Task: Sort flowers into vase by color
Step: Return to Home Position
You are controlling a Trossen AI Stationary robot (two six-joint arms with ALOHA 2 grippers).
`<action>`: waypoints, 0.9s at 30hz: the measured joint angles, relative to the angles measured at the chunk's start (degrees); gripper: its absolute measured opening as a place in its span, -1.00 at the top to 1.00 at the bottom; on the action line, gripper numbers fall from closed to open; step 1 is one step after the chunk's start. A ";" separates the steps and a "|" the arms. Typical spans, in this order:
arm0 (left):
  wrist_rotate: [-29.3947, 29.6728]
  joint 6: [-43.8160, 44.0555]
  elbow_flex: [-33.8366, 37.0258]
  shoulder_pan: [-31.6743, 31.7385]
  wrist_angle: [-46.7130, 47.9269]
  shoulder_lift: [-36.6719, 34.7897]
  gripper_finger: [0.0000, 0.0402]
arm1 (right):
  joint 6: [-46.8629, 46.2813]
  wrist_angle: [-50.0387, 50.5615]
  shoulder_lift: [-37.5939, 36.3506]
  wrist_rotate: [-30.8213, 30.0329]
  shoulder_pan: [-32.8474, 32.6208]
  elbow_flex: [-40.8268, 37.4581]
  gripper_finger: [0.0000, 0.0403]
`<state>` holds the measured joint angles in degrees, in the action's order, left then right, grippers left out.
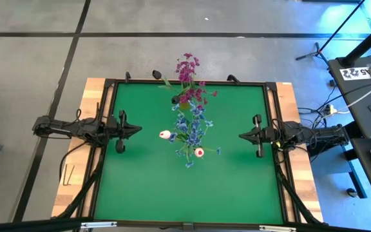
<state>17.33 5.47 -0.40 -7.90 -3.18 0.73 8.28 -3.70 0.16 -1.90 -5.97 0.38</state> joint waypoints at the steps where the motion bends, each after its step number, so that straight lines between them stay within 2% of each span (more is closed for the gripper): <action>1: -0.03 0.00 0.00 0.00 0.00 0.02 1.00 | 0.16 0.59 -0.02 -0.26 0.00 0.02 1.00; 27: 0.14 1.53 -0.02 0.00 0.01 0.02 1.00 | -0.07 2.18 0.35 -2.04 0.01 0.09 1.00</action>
<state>17.47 7.01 -0.43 -7.90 -3.17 0.75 8.21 -1.52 0.51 -3.95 -5.96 0.47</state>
